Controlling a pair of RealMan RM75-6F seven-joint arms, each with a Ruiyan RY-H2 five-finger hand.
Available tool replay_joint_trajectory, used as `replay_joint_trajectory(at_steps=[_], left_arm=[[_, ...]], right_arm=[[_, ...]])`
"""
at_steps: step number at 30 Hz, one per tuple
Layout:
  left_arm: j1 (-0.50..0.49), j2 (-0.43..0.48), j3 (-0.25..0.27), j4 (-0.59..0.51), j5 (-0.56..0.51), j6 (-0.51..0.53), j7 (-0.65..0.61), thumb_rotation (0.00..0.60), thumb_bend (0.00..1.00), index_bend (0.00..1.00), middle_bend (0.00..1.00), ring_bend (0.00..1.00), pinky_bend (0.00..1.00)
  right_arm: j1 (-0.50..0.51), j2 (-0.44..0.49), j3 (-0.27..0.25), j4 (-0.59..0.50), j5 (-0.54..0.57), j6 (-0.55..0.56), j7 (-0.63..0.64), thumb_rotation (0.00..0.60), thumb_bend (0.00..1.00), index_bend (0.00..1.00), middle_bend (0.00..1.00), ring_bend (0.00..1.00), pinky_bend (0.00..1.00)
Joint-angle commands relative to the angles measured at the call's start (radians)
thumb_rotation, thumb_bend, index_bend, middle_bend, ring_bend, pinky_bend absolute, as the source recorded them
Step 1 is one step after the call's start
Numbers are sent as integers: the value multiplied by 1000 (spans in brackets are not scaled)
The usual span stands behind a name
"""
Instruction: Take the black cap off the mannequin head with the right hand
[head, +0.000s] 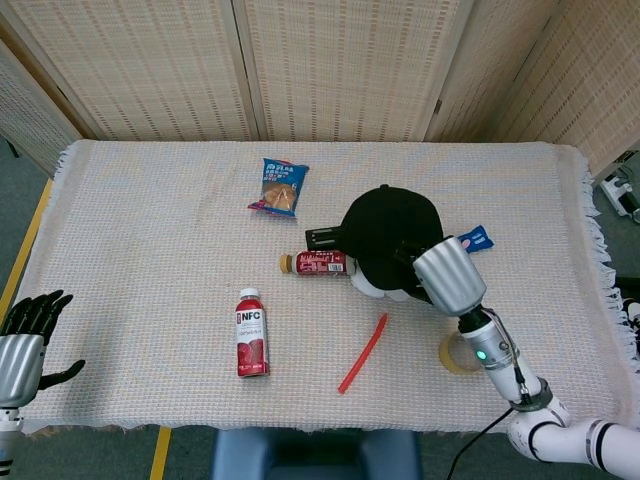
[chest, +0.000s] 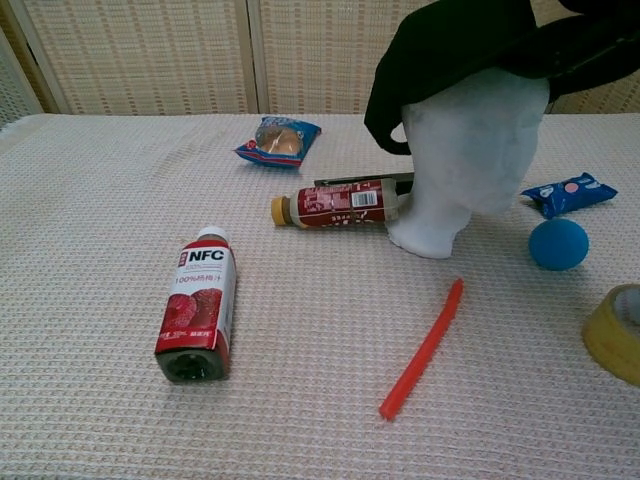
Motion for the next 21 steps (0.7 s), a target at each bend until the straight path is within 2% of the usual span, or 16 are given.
replay_joint_trajectory(at_steps=[1,11,21], left_arm=[[-1,0,0,-1,0,-1,-1,600,60,164,133,128,134],[-4,4,1,-9,-1,-11,-9,600,60,164,132,128,133],[-15,-5,1,-1,2,-26,-14,600,59,164,132,127,133]], right_arm=[[9,-24,6,35,-11,33,32,600,340,791,756,931,1000],[25,-55,43,104,2,106,43,600,379,847,796,948,1000],[39,-14,80,164,54,104,8,600,385,854,799,953,1000]])
